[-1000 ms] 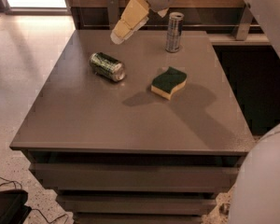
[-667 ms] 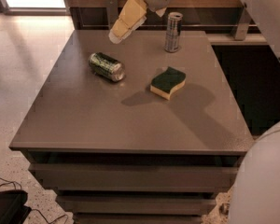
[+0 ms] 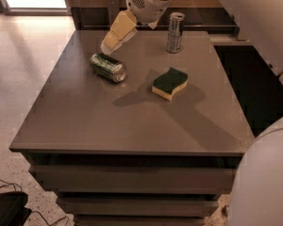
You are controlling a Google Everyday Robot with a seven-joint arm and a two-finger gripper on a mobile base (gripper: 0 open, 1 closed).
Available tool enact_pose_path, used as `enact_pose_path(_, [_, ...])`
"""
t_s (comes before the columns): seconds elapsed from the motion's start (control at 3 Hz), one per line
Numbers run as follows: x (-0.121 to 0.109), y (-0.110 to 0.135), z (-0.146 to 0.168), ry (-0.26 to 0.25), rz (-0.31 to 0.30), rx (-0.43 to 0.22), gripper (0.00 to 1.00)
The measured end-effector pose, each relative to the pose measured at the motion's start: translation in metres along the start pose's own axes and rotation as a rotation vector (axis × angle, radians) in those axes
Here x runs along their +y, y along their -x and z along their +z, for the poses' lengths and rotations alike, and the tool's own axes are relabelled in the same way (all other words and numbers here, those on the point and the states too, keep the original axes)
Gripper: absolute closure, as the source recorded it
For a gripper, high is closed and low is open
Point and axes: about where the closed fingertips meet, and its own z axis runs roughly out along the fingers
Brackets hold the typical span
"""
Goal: Place green can upright
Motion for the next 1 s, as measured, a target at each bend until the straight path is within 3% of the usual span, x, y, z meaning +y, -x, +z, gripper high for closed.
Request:
enact_pose_path(0.33, [0.008, 0.001, 0.018, 0.005, 0.02, 0.027, 0.0])
enact_pose_path(0.67, [0.021, 0.007, 0.051, 0.007, 0.004, 0.108, 0.0])
enact_pose_path(1.0, [0.029, 0.02, 0.083, -0.008, -0.065, 0.204, 0.0])
